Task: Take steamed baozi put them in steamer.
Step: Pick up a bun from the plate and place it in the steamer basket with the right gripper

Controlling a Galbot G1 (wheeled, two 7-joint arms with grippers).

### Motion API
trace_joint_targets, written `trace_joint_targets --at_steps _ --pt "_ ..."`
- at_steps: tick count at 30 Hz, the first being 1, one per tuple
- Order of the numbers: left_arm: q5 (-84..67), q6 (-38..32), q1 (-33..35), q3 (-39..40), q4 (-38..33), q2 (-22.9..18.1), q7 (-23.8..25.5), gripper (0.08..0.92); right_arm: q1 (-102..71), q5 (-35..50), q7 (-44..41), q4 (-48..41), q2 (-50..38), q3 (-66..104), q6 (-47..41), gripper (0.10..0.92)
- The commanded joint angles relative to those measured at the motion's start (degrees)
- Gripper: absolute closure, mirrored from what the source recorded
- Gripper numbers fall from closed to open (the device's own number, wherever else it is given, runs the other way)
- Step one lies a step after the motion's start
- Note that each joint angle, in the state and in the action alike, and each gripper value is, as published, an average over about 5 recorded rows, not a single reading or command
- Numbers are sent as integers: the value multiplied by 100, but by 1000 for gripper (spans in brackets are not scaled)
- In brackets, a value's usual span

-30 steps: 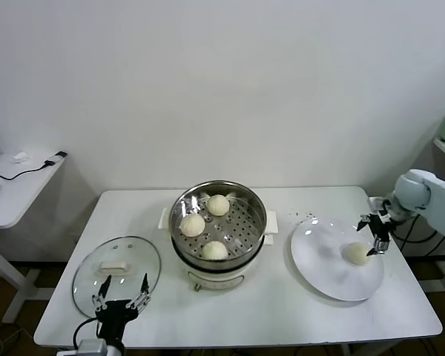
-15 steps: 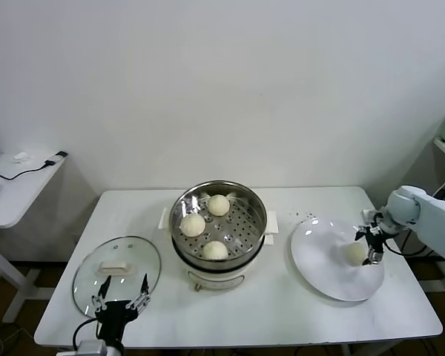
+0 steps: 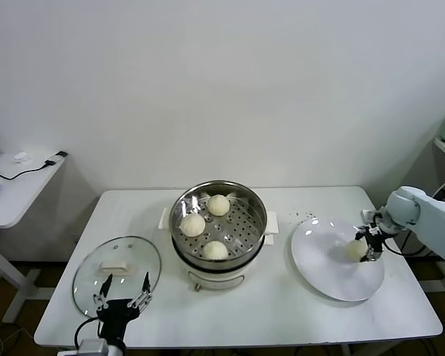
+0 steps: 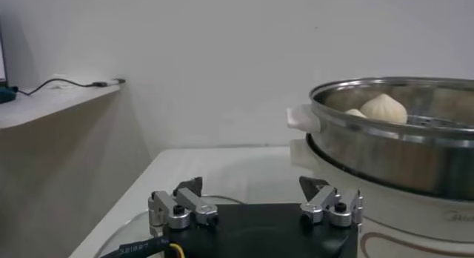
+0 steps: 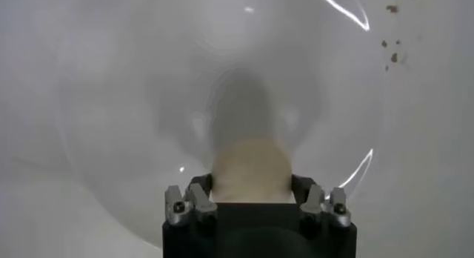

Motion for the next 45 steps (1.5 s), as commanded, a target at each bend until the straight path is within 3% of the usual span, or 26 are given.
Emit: trace_joint_targets --at_steps 1,9,13,17,27,45 --pt "8 27 -6 42 -10 5 2 177 2136 1027 -139 989 -120 -1513 -131 330" --pt "21 29 31 184 -46 59 -1 177 4867 3552 -163 2140 999 -2932 -676 330" --pt "22 24 47 246 -102 86 -1 177 5262 4570 141 2666 1690 -2880 -1076 330" --pt "22 27 68 268 -160 118 4 177 5093 5042 607 2955 2235 -2824 -1418 330" --pt "-19 38 54 224 -196 123 7 177 3948 4446 1197 2431 3048 -3203 -1748 330" --pt "-112 53 -47 202 -89 119 24 177 2849 3506 1528 1939 3046 -2979 -1988 330"
